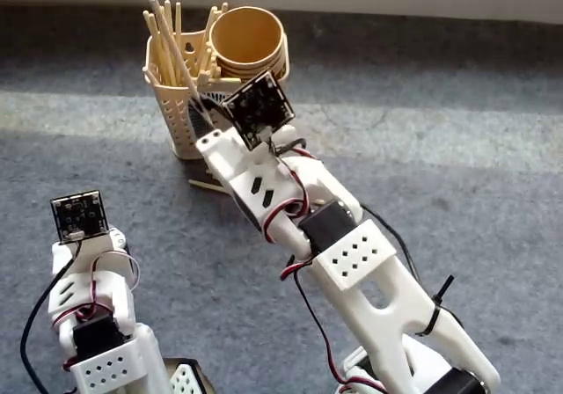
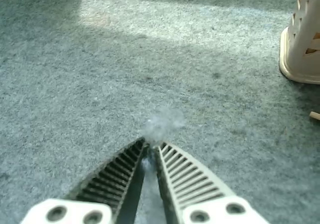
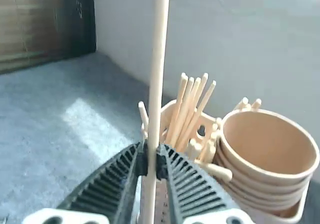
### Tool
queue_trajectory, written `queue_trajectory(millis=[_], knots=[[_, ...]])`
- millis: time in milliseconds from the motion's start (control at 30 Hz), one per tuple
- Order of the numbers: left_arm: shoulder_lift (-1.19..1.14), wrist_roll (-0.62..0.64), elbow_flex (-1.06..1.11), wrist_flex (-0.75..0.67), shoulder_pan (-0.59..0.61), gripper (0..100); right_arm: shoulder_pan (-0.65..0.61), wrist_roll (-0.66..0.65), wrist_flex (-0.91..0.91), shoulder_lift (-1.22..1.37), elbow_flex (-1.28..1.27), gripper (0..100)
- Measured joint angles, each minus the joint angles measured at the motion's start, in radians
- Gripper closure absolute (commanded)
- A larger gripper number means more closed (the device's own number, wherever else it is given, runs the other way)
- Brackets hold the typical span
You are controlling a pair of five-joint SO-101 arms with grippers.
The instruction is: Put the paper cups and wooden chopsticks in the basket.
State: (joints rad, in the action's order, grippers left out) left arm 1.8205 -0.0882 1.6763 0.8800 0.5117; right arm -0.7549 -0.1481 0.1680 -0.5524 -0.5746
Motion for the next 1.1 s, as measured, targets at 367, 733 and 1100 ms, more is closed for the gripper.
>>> queue_trajectory(millis=[367,733,1100], knots=[[0.000,0.000,0.000,0.000,0.000,98,0.000,0.000,-0.371,0.000,0.000,99.4],[0.000,0.000,0.000,0.000,0.000,98,0.000,0.000,-0.565,0.224,0.063,99.4],[0.000,0.000,0.000,0.000,0.000,98,0.012,0.002,-0.798,0.545,0.187,99.4]])
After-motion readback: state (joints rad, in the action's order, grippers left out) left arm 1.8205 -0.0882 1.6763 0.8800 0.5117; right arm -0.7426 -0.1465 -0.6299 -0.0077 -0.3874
